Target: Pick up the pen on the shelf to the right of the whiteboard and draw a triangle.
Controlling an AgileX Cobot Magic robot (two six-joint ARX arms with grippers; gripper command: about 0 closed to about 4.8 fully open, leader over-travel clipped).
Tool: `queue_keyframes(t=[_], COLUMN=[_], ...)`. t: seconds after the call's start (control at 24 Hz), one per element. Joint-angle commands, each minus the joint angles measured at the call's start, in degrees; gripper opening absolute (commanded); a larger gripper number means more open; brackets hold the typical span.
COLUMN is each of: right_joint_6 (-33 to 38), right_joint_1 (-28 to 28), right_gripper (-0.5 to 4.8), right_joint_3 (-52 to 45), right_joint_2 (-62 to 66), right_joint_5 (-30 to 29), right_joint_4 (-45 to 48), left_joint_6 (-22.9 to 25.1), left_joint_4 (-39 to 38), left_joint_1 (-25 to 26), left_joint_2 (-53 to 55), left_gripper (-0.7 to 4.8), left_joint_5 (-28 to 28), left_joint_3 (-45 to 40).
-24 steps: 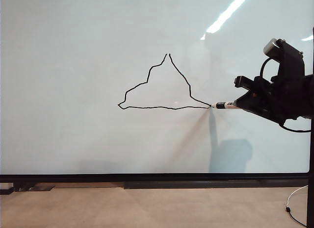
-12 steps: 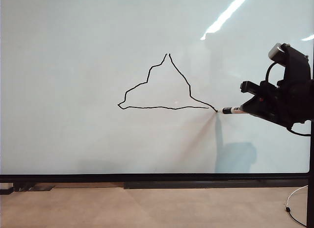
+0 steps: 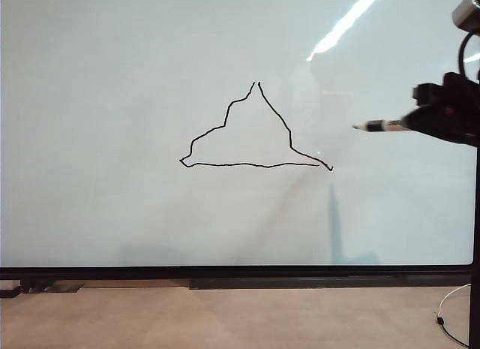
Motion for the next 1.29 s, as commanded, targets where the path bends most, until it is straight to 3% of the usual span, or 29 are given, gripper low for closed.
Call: queue_keyframes(t=[0.04,0.33,0.92,1.29], right_joint_6=[-3.3,-8.0,-10.2,-11.0], right_joint_1=[-2.0,-5.4,-7.9,-8.2], right_gripper=[-0.04,-0.04,-0.04,-0.04], right_joint_3=[-0.1,-1.1,-7.0,-7.6], right_joint_2=[-8.3,-23.5,-34.8,-52.1], right_joint_5=[0.3,1.9,7.9,9.8], right_joint_4=[-10.6,-25.1,-30.2,-48.5], left_joint_6=[0.0,0.0,0.0,0.0], left_joint_4=[0.5,0.5,0.5,0.5], left_joint_1=[0.0,0.0,0.0,0.0], left_joint_2=[0.0,0.0,0.0,0.0], left_gripper=[-0.05,-0.05,-0.05,-0.05], left_joint_5=[0.0,0.0,0.0,0.0], left_joint_3=[0.2,0.2,0.2,0.2])
